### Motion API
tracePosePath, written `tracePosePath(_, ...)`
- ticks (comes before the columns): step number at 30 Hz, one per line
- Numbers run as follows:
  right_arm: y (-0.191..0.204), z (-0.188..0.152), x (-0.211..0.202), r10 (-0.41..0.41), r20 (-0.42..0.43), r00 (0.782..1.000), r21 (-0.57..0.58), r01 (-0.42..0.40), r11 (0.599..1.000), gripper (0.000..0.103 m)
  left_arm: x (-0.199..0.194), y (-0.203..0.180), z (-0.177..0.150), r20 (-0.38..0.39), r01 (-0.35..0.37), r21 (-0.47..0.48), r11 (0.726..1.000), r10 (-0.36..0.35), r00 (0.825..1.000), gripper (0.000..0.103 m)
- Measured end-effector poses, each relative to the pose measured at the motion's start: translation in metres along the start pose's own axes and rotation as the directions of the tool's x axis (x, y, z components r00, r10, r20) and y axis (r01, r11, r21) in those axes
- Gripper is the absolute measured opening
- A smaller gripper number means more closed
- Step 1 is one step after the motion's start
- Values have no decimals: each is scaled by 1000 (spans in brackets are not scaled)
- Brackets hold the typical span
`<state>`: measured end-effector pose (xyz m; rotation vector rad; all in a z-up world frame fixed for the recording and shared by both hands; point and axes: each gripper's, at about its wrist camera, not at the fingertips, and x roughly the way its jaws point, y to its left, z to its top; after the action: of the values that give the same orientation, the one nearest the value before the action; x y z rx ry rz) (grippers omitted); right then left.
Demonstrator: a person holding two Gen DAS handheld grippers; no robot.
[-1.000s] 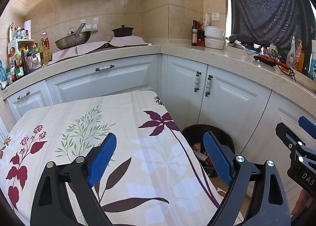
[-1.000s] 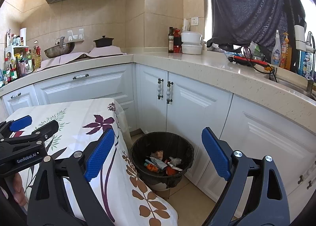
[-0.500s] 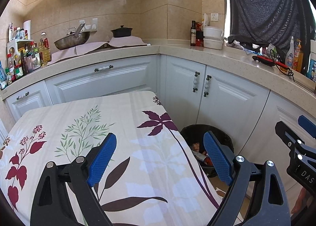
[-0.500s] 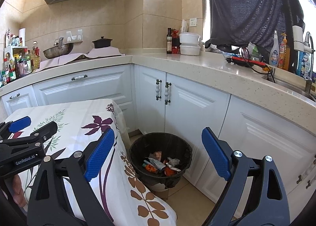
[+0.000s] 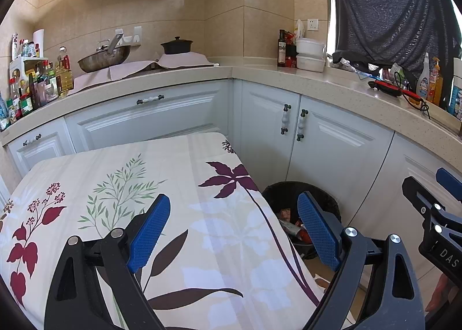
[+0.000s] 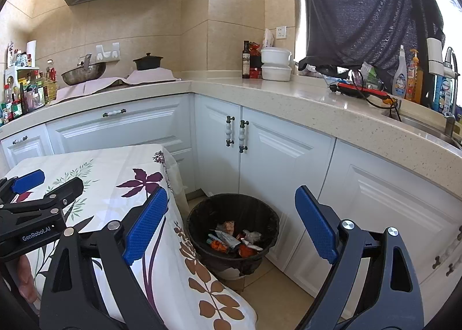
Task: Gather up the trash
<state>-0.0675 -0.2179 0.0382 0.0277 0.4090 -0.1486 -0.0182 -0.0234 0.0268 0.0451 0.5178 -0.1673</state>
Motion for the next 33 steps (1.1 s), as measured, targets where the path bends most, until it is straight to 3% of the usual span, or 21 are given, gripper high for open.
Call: tracePosePath(33,-2,1,-1,-1,-1,1000,-3,1,1000,88,-3,0,5,35,21,11,1000,-21,999,87)
